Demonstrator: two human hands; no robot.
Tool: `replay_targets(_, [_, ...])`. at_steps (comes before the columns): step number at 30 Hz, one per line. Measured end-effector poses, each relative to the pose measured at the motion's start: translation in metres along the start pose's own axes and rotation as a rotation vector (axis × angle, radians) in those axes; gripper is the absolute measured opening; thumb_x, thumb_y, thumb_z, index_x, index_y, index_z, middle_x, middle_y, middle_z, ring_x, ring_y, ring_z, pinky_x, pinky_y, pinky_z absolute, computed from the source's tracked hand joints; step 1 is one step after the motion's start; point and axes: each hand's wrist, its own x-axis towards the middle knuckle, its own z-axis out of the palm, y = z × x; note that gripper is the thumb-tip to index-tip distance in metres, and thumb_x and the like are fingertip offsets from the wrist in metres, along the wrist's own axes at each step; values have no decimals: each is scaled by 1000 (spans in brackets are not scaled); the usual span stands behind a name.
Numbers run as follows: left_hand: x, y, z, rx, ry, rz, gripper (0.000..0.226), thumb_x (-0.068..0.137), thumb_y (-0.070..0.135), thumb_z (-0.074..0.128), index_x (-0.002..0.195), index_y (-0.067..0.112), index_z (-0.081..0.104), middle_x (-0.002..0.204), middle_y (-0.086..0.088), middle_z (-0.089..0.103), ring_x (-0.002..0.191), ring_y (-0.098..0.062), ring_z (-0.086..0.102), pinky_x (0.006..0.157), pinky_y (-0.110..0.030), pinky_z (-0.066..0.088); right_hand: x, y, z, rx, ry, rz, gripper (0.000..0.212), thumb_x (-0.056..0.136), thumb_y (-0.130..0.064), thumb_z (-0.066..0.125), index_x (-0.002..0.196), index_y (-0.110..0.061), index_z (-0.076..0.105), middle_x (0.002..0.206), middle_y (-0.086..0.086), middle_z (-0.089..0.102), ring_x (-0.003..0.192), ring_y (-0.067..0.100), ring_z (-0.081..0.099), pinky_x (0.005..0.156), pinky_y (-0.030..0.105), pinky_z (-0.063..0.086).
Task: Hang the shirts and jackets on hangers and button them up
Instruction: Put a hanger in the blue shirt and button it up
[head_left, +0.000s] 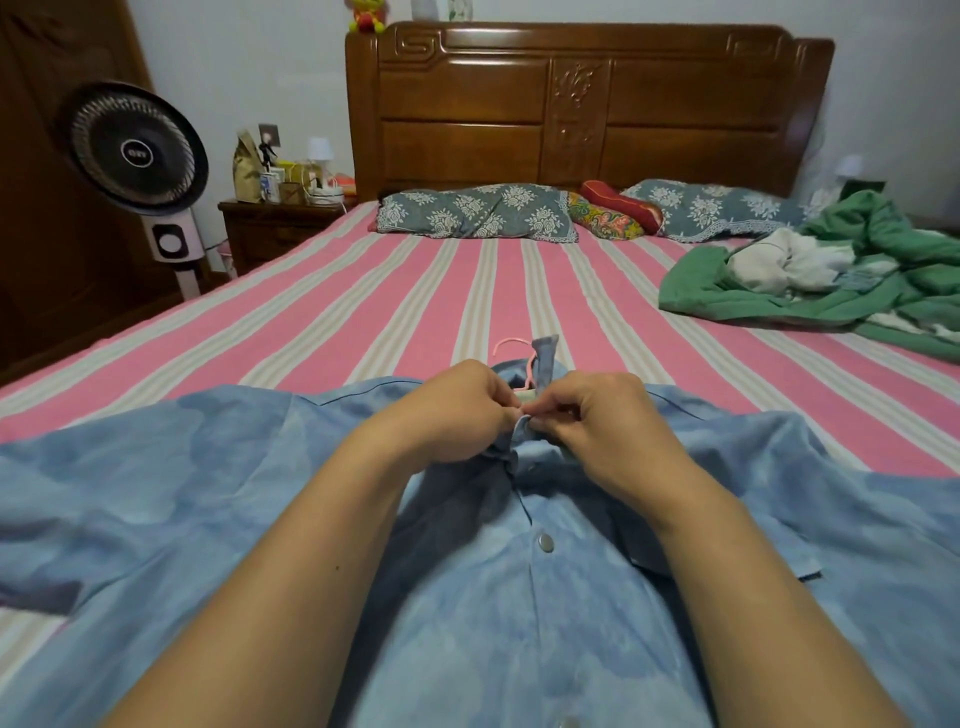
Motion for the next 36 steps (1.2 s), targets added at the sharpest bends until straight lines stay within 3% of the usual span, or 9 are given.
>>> replay_targets(5, [-3,3,-1,23,-29,-3,23,98,19,56,93,11,77,38,11,45,33,-3,41,36,-14,27,1,-2,1,-49,30,-13,13,87,-12,75,91,-23,80,83,-11,73,79,6,65,77,32,54])
replay_targets(9, [-4,0,2,55,-45,57,36,91,44,66,81,10,74,58,-6,53,51,-17,45,55,-30,37,3,-1,4,-77,26,12,14,87,-16,72,92,-27,79,84,-13,74,81,7,66,78,35,55])
replay_targets(16, [11,-15,23,37,164,96,42,89,37,71,56,20,53,46,14,47,54,-11,43,68,-36,33,-1,2,6,235,81,185,37,93,-2,55,114,-29,70,76,-6,74,70,6,67,72,22,50])
replay_targets(19, [15,-18,35,15,277,124,33,88,37,69,65,17,59,59,9,54,68,-15,51,74,-40,34,-1,3,9,299,127,236,42,92,-2,52,114,-37,62,79,-7,74,75,7,69,80,31,55])
replay_targets(22, [15,-20,44,304,462,195,18,92,38,65,81,24,72,86,10,64,98,-18,55,86,-40,25,-1,7,14,277,139,254,45,96,-5,49,128,-35,58,84,-6,73,85,9,69,88,38,55])
replay_targets(26, [11,-19,45,381,782,207,31,88,31,69,118,28,69,131,-4,54,126,-32,42,98,-49,34,-4,28,5,-262,-113,349,61,102,-31,45,157,-34,20,126,6,66,124,32,54,113,51,33])
replay_targets(29, [1,13,40,359,595,248,21,92,19,58,110,16,68,118,-6,53,114,-33,47,87,-44,43,-8,52,12,-402,-309,497,60,104,-49,31,159,-30,17,163,0,30,151,27,23,122,53,12])
replay_targets(32, [-12,30,66,547,239,169,30,96,24,51,123,18,62,139,-9,40,121,-34,42,94,-44,45,-9,67,22,-412,-193,466,57,102,-54,31,155,-34,30,163,-5,29,150,24,23,122,48,16])
replay_targets(36, [-16,-1,107,502,24,-167,62,102,49,21,161,34,11,170,0,-4,154,-37,0,121,-62,1,-10,64,24,-380,-194,498,54,100,-52,40,151,-33,40,162,-3,31,149,23,25,122,44,17])
